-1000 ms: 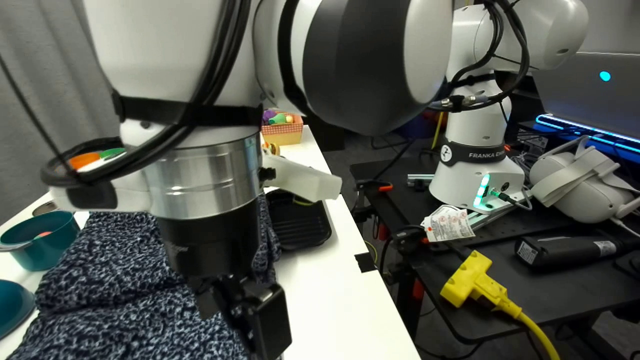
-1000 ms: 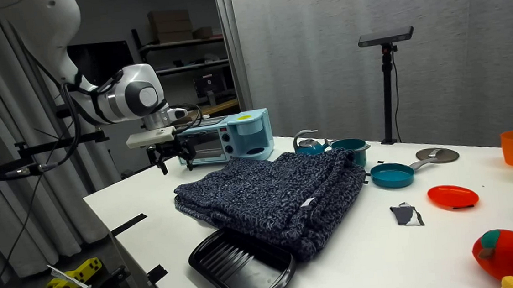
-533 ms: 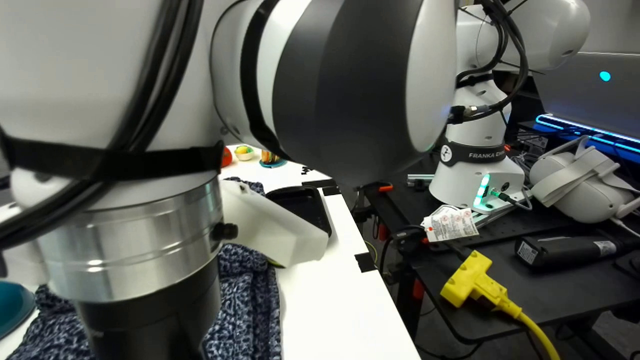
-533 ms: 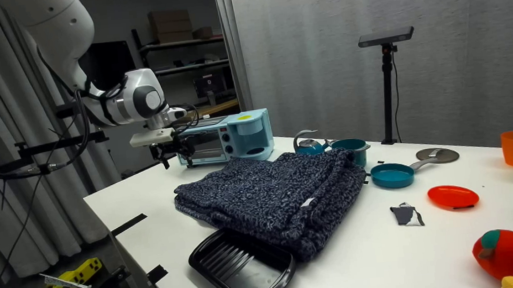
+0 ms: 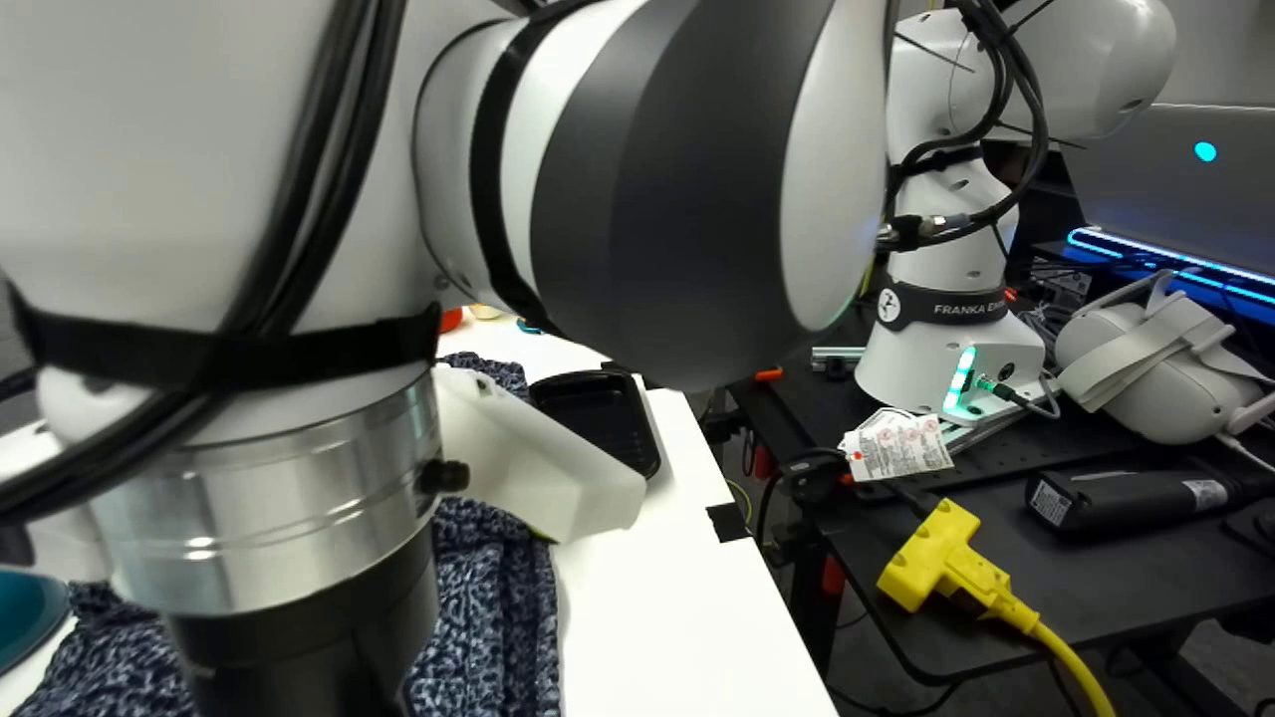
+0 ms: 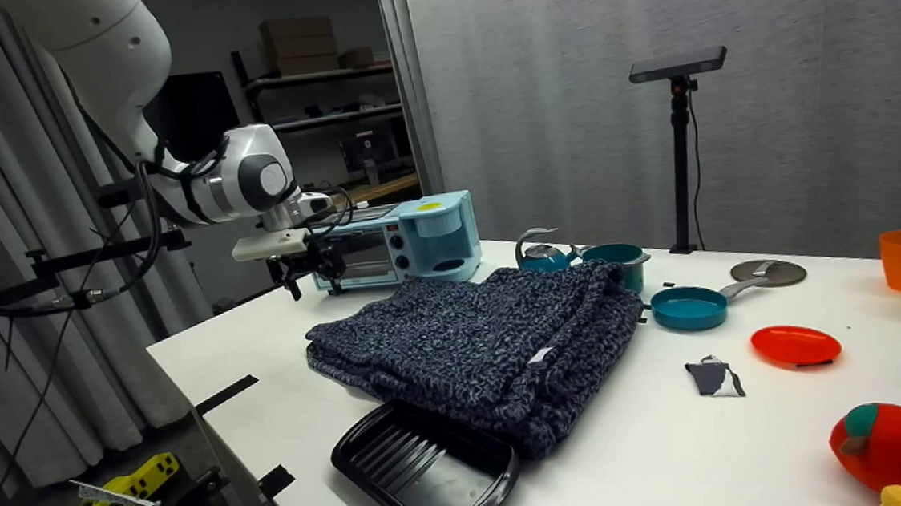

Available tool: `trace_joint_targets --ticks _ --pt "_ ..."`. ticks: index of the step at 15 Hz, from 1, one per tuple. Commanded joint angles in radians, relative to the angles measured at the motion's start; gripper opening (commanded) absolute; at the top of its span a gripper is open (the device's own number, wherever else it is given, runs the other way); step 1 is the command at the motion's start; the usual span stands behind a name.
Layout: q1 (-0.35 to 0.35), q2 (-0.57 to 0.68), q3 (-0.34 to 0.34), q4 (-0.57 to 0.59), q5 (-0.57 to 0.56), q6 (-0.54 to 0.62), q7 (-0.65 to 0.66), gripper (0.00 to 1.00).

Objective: Fold the fleece

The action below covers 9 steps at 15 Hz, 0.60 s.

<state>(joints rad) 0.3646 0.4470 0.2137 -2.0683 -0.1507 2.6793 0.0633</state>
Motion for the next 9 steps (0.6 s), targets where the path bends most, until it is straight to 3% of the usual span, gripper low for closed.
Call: trace_joint_targets --ticks 1,9 --pt "0.069 0.066 -0.066 0.054 -0.059 0.037 0.105 1.0" --pt "0.203 0.153 -0.193 0.129 -0.092 0.102 0.322 1.0"
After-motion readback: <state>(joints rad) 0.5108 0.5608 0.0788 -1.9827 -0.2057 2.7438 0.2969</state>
